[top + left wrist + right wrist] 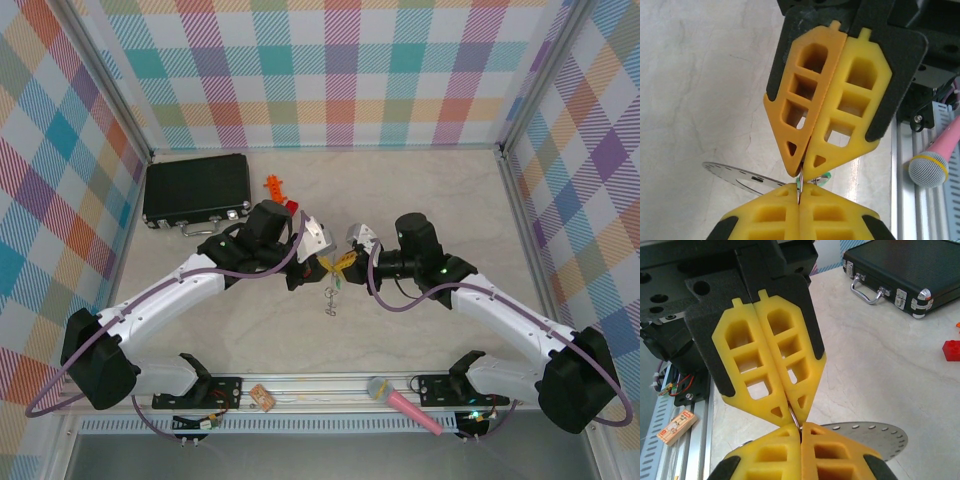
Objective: Put the keys on the keyring
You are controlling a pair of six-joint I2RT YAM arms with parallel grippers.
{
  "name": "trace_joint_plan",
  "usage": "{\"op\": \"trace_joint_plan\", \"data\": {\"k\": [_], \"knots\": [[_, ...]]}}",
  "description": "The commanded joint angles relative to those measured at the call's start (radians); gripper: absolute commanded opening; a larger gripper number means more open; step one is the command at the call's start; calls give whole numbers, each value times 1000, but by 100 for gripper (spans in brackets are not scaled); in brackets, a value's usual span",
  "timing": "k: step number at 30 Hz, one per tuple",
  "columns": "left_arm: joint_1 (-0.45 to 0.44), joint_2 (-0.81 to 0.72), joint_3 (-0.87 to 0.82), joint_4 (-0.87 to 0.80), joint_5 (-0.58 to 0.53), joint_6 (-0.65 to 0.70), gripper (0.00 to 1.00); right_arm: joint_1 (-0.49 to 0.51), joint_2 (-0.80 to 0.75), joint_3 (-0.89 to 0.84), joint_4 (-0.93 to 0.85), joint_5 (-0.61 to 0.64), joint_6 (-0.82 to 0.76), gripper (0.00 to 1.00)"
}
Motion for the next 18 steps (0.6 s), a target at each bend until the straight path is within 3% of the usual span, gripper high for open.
{"op": "trace_joint_plan", "data": {"k": [1,5,11,15,18], "knots": [[0,3,22,27,30,0,0,10,-11,13,44,-52,-3,0],[0,-2,17,31,32,-4,0,10,-21,4,48,-8,3,2],[0,-34,-16,102,26,-43,0,7,-76,-27,73,129,43,27],[0,-66,-54,184,15,-81,0,-13,-133,-73,136,209,93,37],[0,-93,-87,263,5,-123,0,-45,-172,-104,177,189,168,37]]}}
